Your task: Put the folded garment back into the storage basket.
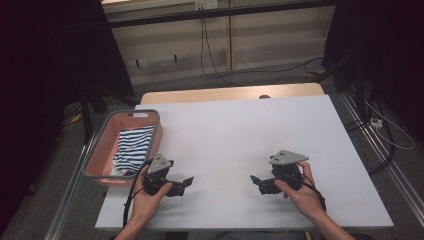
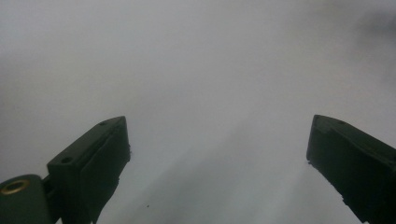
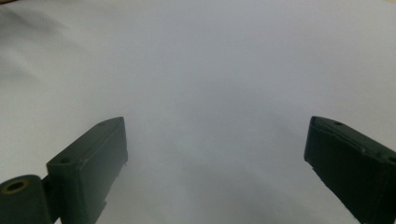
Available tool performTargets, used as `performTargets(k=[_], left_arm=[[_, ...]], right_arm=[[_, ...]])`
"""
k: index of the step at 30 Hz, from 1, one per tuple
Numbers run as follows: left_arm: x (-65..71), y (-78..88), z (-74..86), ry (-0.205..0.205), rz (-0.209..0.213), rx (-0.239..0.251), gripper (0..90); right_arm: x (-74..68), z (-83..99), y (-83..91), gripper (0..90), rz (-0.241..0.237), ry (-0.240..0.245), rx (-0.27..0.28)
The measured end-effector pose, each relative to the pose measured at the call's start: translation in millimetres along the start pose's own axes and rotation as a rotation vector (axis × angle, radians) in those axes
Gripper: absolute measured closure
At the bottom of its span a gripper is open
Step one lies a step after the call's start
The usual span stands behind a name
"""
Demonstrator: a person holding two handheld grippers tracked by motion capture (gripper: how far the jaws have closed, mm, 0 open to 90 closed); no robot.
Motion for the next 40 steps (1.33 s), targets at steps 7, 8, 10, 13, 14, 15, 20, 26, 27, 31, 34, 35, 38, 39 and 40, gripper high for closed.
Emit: performTargets(k=[7, 8, 10, 13, 14, 15, 20, 26, 27, 31, 34, 35, 38, 39, 40], left_arm=[[1.4, 0.7, 1.3, -0.002, -0.009, -0.003, 6.1], [0.7, 1.6, 1.1, -0.002, -0.011, 0.0, 6.1], [0.0, 2.8, 1.4, 0.0, -0.02, 0.001, 6.1], [-0.4, 5.2, 2.1, 0.016, -0.024, 0.013, 6.1], [-1.2, 5.8, 2.5, 0.012, -0.026, 0.013, 6.1], [-1.7, 5.8, 2.8, 0.012, -0.03, 0.016, 6.1], [-0.9, 5.7, 4.7, 0.017, -0.033, 0.018, 6.2], [-2.8, 7.2, 5.1, 0.029, -0.032, 0.026, 6.1], [-2.4, 7.1, 5.2, 0.024, -0.03, 0.025, 6.1], [-0.4, 5.5, 7.2, 0.006, -0.045, 0.01, 6.1], [0.0, 5.7, 7.3, 0.021, -0.046, 0.015, 6.1], [-0.7, 5.9, 6.9, 0.021, -0.051, 0.018, 6.1], [-2.2, 5.4, 6.8, 0.032, -0.065, 0.019, 6.1], [-1.9, 4.9, 6.9, 0.034, -0.067, 0.018, 6.1], [-1.9, 4.9, 6.9, 0.034, -0.067, 0.018, 6.2]], right_arm=[[9.3, 8.9, 16.6, 5.7, 0.044, -0.03, 0.014], [12.9, 13.8, 22.4, 5.7, 0.059, -0.042, 0.016], [15.0, 17.1, 26.6, 5.7, 0.07, -0.05, 0.019], [17.9, 21.7, 33.6, 5.7, 0.087, -0.062, 0.024], [18.9, 22.9, 36.0, 5.7, 0.09, -0.07, 0.029], [20.0, 24.2, 38.0, 5.7, 0.093, -0.075, 0.032], [22.3, 31.5, 44.9, 5.7, 0.113, -0.085, 0.035], [25.5, 34.9, 49.8, 5.7, 0.12, -0.09, 0.063], [26.3, 34.6, 49.9, 5.6, 0.124, -0.087, 0.068], [27.0, 31.5, 50.8, 5.2, 0.138, -0.067, 0.088], [28.8, 31.6, 50.4, 5.0, 0.136, -0.075, 0.087], [29.2, 32.4, 49.8, 5.0, 0.135, -0.08, 0.083], [29.1, 33.0, 48.7, 5.0, 0.133, -0.077, 0.077], [28.9, 33.1, 48.2, 4.8, 0.132, -0.075, 0.075], [28.8, 33.2, 47.7, 4.7, 0.13, -0.073, 0.072]])
Point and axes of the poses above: each handheld gripper's, and its own axes: y roughly backward along the jaws, z roughly out of its underside, x roughly to its right, the point moved 3 cm from there along -y, roughly forward along the jaws, and after that the axes turned 8 degrees about -z, right-handed, at the moved point
